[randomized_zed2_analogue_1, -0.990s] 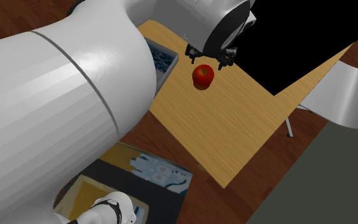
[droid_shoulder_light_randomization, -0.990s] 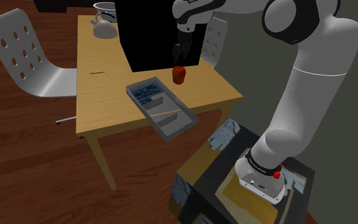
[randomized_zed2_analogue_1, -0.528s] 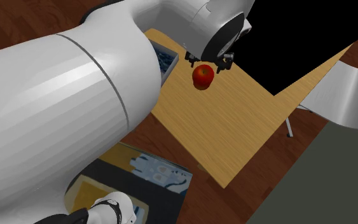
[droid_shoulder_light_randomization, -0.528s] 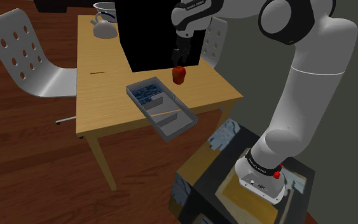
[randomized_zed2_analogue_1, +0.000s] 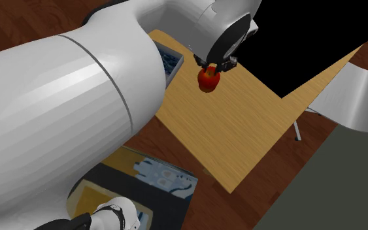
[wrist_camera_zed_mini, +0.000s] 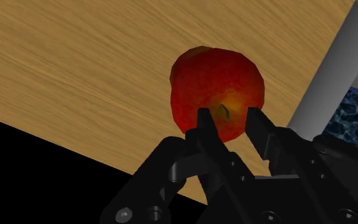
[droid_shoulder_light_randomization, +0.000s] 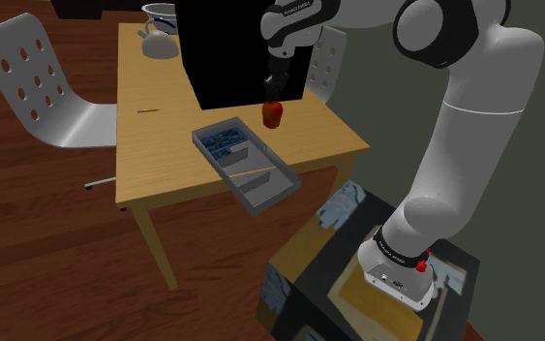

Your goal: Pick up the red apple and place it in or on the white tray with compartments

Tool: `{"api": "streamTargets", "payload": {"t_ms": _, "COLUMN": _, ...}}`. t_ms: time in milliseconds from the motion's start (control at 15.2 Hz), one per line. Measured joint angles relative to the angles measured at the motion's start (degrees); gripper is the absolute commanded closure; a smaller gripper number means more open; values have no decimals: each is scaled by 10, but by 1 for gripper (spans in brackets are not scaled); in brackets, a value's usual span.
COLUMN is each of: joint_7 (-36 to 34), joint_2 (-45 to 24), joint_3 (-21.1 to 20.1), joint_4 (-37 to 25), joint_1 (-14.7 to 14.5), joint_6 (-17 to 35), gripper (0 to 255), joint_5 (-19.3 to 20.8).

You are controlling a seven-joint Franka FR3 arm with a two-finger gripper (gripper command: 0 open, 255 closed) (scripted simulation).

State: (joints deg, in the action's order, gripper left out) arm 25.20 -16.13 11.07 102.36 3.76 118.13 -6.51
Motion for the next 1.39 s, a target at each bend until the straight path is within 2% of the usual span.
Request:
{"api": "streamTargets", "payload": {"t_ms": 594, "joint_7": 0, "joint_2": 2, "joint_3": 0, "joint_4": -2, "joint_1": 0, "joint_6": -3, "gripper": 255, "joint_5": 0}}
{"api": "streamTargets", "payload": {"t_ms": 1386, "joint_7": -9, "joint_2": 23, "joint_3": 2, "joint_4": -61, "joint_1": -1, "joint_6": -84, "gripper": 255, "joint_5": 8}}
